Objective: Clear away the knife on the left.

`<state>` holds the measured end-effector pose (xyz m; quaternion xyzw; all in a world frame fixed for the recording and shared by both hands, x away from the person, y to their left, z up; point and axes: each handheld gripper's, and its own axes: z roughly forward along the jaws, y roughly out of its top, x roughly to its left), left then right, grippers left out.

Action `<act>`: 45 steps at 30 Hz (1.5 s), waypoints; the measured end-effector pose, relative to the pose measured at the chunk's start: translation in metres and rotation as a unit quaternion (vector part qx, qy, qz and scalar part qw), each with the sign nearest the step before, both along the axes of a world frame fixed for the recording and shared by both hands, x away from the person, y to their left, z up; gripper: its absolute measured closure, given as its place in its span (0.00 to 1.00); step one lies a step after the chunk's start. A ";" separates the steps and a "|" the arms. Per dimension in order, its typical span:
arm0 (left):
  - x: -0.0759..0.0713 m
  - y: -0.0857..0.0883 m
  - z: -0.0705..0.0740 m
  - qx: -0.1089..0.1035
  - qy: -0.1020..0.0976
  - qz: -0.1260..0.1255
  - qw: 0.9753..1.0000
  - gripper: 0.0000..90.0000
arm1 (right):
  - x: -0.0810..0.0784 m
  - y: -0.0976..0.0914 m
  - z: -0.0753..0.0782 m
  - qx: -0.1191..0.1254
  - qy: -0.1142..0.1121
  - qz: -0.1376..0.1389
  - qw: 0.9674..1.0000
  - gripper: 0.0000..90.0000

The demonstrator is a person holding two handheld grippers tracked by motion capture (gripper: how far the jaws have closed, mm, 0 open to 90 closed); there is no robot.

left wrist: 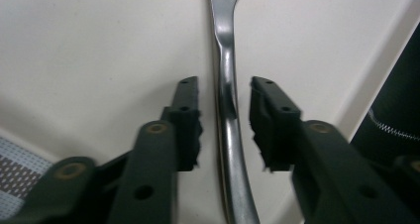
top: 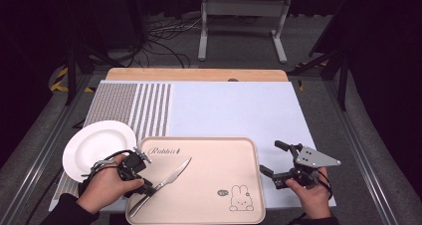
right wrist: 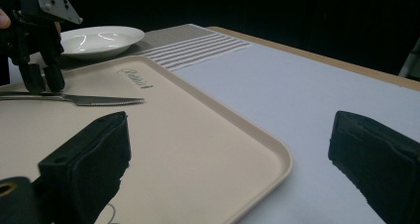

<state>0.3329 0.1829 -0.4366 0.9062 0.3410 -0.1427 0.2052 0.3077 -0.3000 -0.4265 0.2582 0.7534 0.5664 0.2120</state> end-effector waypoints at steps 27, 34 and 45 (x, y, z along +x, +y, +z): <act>-0.002 -0.037 -0.001 -0.049 -0.101 -0.102 0.988 1.00 | 0.000 0.000 0.000 0.001 -0.003 -0.003 1.000 0.04; 0.000 -0.038 -0.009 -0.030 -0.093 -0.111 0.989 1.00 | 0.000 0.000 0.000 0.001 -0.003 -0.003 1.000 0.04; 0.002 -0.030 -0.010 -0.032 -0.090 -0.092 0.991 1.00 | 0.000 0.000 0.000 0.000 -0.003 -0.004 1.000 0.04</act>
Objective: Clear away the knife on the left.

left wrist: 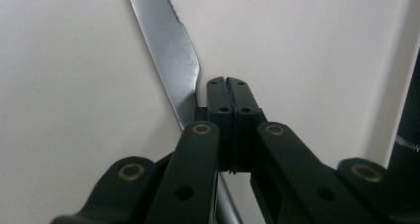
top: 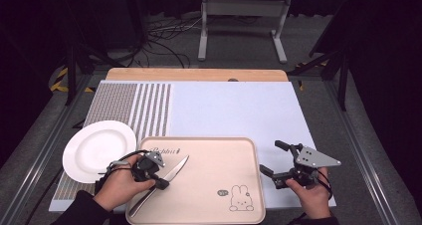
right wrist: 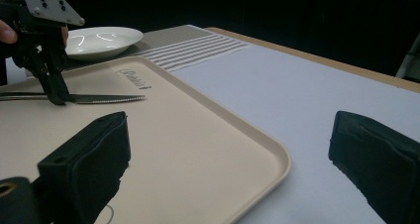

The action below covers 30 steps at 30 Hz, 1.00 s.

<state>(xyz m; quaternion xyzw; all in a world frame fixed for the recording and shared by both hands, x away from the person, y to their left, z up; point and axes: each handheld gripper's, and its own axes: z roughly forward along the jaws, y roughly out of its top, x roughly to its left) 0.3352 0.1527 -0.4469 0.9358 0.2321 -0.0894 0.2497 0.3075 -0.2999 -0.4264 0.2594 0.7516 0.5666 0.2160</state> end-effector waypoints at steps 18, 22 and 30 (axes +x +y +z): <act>0.003 0.021 -0.001 -0.001 0.001 0.029 1.000 1.00 | 0.000 0.000 -0.001 0.000 0.002 -0.002 1.000 0.04; 0.003 0.026 -0.001 0.000 0.001 0.036 0.999 1.00 | 0.000 0.000 -0.001 -0.001 0.002 -0.002 1.000 0.04; 0.003 0.035 -0.001 0.001 0.001 0.048 0.999 1.00 | 0.000 -0.001 -0.001 0.000 0.000 -0.004 1.000 0.04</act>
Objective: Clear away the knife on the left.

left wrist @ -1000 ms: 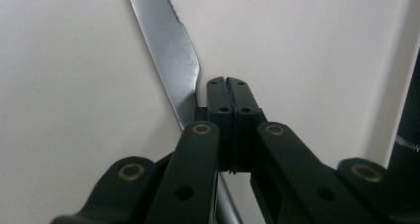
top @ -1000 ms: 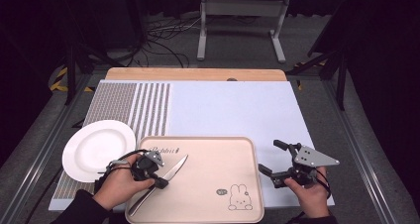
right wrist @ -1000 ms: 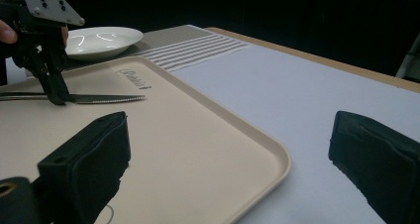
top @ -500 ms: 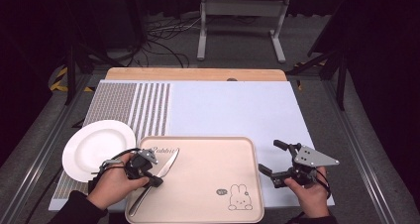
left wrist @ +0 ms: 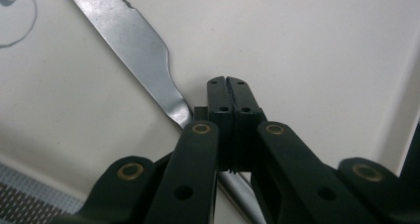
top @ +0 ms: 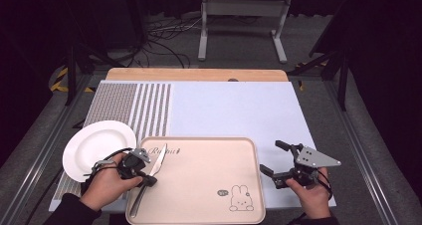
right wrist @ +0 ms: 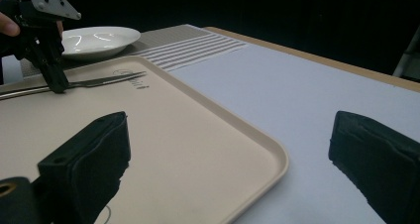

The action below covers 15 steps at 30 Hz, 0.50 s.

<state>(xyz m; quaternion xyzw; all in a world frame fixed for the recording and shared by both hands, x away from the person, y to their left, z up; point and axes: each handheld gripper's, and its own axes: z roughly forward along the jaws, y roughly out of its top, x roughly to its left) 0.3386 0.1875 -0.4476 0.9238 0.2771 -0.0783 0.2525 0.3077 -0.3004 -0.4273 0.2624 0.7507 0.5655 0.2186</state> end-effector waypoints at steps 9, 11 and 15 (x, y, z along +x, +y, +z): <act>0.000 0.010 0.000 0.002 0.000 0.009 1.000 1.00 | 0.000 0.000 0.000 -0.001 0.001 0.000 1.000 0.04; 0.000 0.012 0.000 0.003 0.000 0.011 1.000 1.00 | 0.000 0.000 0.000 -0.001 0.001 0.000 1.000 0.04; -0.001 0.015 0.000 0.003 0.004 0.016 1.000 1.00 | 0.000 0.001 -0.001 0.000 0.002 0.000 1.000 0.04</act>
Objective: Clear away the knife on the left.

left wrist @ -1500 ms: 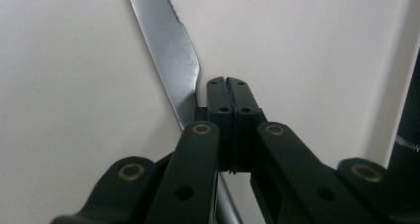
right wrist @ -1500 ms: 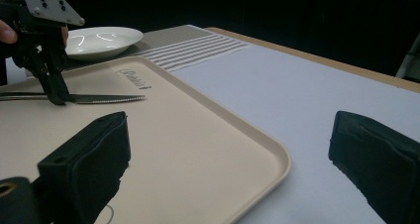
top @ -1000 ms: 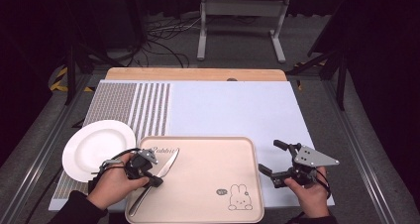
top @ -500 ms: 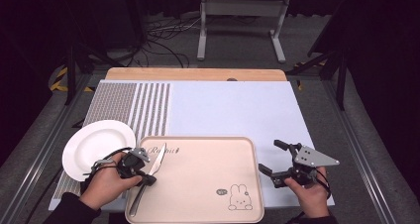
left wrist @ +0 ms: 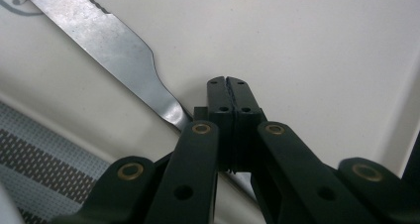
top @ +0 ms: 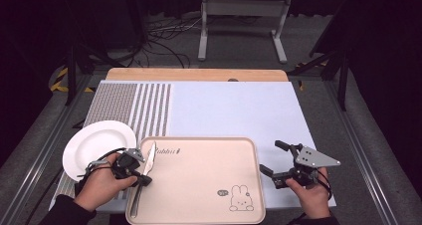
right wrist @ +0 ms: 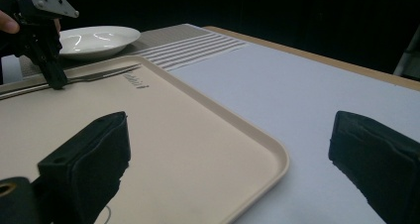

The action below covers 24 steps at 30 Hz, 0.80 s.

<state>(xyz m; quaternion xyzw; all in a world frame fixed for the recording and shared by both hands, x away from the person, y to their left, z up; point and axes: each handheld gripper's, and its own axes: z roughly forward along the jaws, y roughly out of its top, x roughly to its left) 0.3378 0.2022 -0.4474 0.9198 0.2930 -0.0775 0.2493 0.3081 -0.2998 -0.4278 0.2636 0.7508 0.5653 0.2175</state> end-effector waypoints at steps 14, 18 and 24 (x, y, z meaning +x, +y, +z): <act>0.000 0.005 0.000 0.004 0.001 0.004 1.000 1.00 | 0.000 0.002 -0.001 0.001 0.002 0.002 1.000 0.04; 0.000 0.005 0.000 0.005 0.001 0.004 1.000 1.00 | 0.001 0.002 -0.001 0.000 0.003 0.002 1.000 0.04; 0.000 0.004 0.001 0.005 -0.001 0.001 1.000 1.00 | 0.000 0.001 -0.001 -0.001 0.003 0.001 1.000 0.04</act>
